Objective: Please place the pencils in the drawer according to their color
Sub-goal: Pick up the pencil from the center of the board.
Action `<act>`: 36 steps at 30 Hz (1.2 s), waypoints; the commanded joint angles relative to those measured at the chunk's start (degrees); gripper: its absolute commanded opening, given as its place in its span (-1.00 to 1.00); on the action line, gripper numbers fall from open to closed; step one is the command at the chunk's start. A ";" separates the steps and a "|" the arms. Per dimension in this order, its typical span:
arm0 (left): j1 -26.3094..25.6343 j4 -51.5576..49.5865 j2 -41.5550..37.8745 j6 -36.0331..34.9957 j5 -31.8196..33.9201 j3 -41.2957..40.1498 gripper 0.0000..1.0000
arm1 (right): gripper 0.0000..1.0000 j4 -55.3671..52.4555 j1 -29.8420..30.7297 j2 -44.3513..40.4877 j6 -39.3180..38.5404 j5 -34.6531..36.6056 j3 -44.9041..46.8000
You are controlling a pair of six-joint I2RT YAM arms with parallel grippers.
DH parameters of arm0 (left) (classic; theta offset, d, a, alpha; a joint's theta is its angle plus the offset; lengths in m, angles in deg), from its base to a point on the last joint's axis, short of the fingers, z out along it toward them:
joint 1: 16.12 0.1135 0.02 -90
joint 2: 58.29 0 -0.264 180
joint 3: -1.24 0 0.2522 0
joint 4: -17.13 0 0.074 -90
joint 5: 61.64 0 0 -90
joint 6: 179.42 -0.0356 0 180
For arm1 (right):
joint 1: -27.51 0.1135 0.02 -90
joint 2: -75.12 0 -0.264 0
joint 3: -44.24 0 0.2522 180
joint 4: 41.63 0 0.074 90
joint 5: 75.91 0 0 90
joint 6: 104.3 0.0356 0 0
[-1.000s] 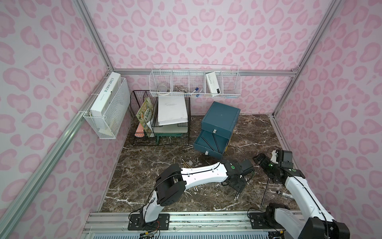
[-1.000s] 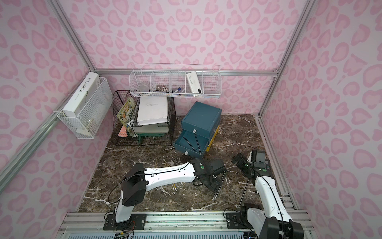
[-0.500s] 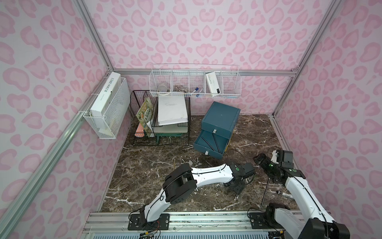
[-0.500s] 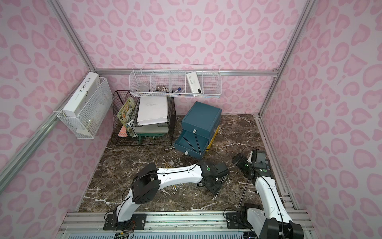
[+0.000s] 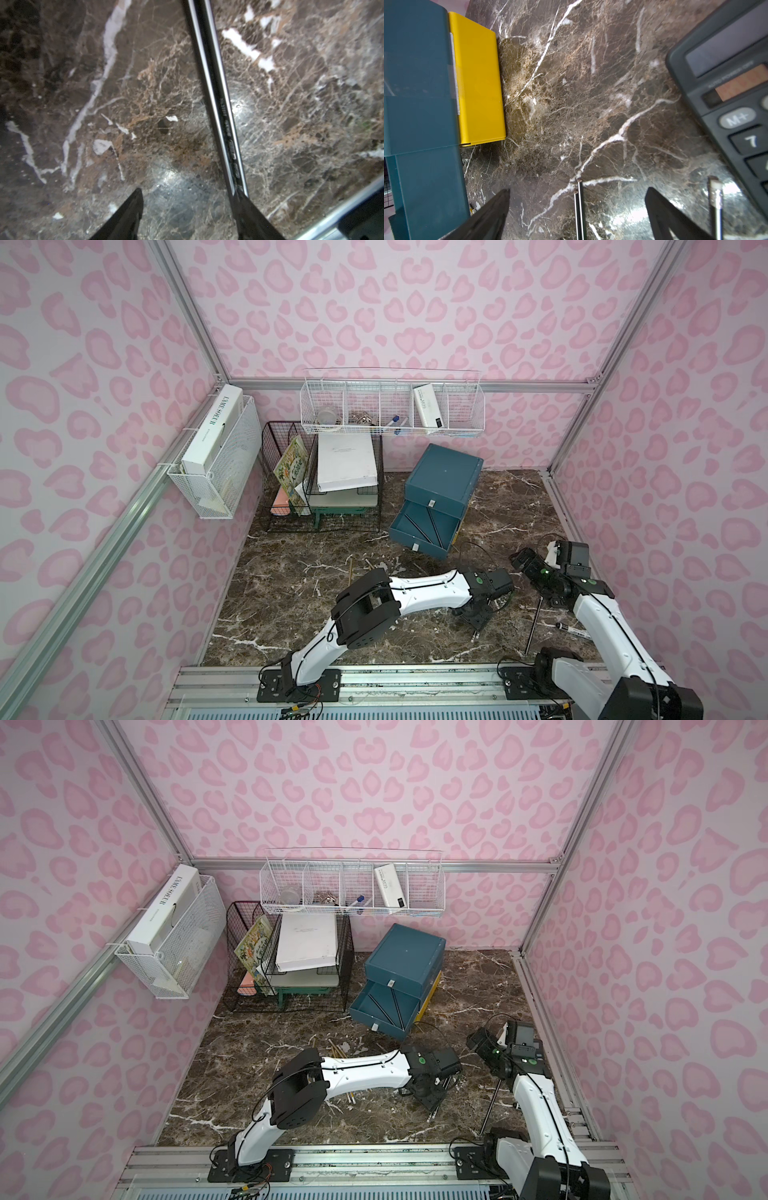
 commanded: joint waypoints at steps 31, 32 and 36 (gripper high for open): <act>0.01 -2.03 -0.14 1.76 0.00 4.09 0.34 | 1.00 -1.18 -0.22 0.85 -0.60 -0.09 -1.63; 0.01 -2.16 0.19 1.69 -0.10 4.32 0.34 | 1.00 -1.18 -0.21 0.91 -0.63 -0.14 -1.50; 0.01 -2.50 1.39 1.60 -0.29 4.80 0.33 | 0.99 -1.18 -0.22 0.81 -0.68 0.03 -1.46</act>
